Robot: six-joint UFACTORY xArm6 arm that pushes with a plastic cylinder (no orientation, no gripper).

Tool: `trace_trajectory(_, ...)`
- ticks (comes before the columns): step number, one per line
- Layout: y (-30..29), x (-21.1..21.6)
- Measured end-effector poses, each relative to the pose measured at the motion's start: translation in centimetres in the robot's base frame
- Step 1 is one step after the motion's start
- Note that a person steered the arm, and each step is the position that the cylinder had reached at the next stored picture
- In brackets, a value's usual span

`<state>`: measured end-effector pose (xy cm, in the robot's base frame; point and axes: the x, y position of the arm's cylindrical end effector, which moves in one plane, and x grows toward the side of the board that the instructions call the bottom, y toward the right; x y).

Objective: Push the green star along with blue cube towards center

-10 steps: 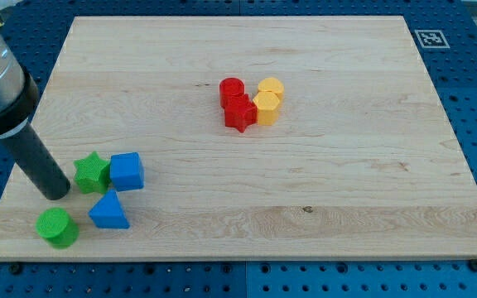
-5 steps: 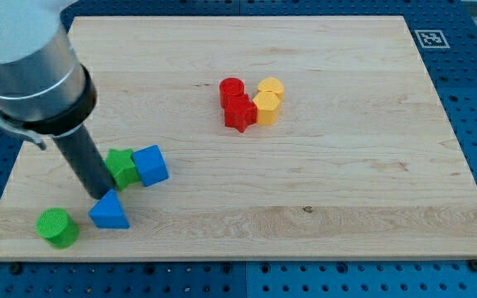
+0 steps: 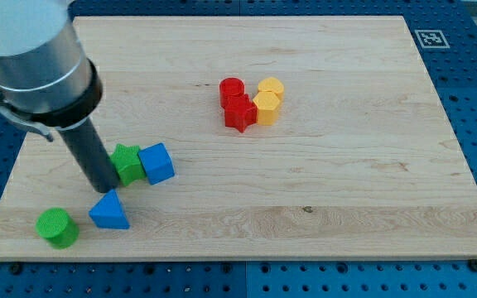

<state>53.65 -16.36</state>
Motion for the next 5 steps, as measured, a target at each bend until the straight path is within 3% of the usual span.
trace_trajectory(2,9.8,0.0)
trace_trajectory(3,10.1,0.7)
trace_trajectory(5,4.0,-0.4)
